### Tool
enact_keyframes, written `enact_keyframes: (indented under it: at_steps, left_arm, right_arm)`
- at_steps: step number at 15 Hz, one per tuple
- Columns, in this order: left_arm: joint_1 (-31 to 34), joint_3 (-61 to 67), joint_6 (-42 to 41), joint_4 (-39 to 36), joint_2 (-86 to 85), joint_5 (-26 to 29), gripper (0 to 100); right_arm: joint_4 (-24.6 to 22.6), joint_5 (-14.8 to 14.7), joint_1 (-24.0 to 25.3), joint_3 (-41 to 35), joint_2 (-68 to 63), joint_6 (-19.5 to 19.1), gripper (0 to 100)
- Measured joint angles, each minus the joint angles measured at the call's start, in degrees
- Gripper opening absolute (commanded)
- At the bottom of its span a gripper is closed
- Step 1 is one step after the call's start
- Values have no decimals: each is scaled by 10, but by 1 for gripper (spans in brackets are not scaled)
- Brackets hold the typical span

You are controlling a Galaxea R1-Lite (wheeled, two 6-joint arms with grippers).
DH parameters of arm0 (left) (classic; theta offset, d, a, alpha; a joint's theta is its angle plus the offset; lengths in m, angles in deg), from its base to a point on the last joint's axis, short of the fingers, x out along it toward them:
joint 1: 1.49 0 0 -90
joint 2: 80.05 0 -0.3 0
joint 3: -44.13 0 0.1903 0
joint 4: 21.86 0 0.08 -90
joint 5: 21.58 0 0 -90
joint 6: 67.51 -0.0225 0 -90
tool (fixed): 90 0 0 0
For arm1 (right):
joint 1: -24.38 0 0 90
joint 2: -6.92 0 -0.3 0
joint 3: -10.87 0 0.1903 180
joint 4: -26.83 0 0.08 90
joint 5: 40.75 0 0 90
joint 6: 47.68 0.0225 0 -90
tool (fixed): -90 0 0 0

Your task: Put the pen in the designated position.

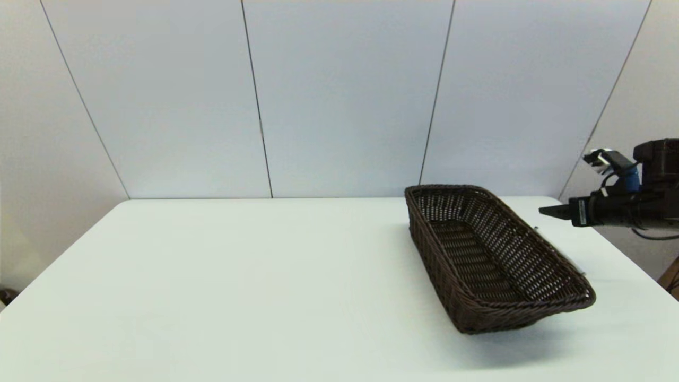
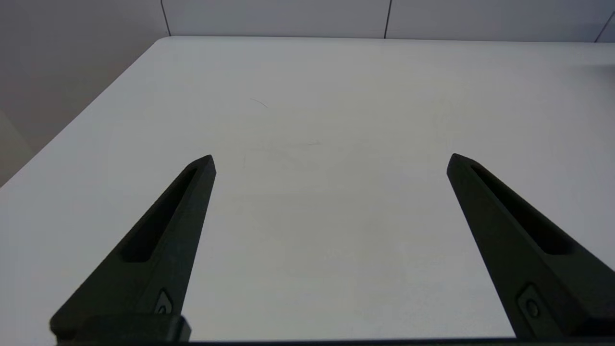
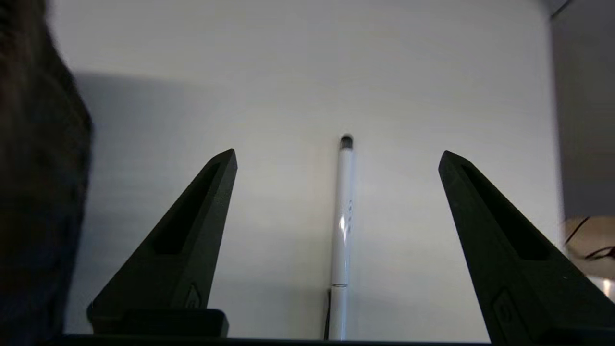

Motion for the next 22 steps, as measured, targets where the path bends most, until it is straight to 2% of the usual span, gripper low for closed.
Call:
enact_keyframes:
  at_steps: [3, 6, 8, 10, 12, 15, 17, 18, 19, 22]
  left_arm:
    - [0, 0, 0, 0, 0, 0, 100]
    - [0, 0, 0, 0, 0, 0, 100]
    - [0, 0, 0, 0, 0, 0, 100]
    - [0, 0, 0, 0, 0, 0, 100]
    - [0, 0, 0, 0, 0, 0, 100]
    - [0, 0, 0, 0, 0, 0, 100]
    - [0, 0, 0, 0, 0, 0, 100]
    - [0, 0, 0, 0, 0, 0, 100]
    - [0, 0, 0, 0, 0, 0, 100]
    - [0, 0, 0, 0, 0, 0, 100]
  right_arm:
    - [0, 33, 1, 0, 57, -5, 100]
    - [-1, 85, 6, -3, 120, -32, 100]
    - [-1, 132, 18, -9, 166, -40, 100]
    - [5, 162, 44, -13, 214, -41, 100]
    - [11, 171, 92, -13, 263, -39, 100]
    - [15, 171, 194, -14, 342, -35, 100]
    - [45, 167, 235, -14, 391, -34, 100]
    - [70, 153, 243, -13, 410, -32, 100]
    - [92, 127, 247, -12, 427, -23, 100]
    - [148, 26, 250, -13, 476, 43, 100]
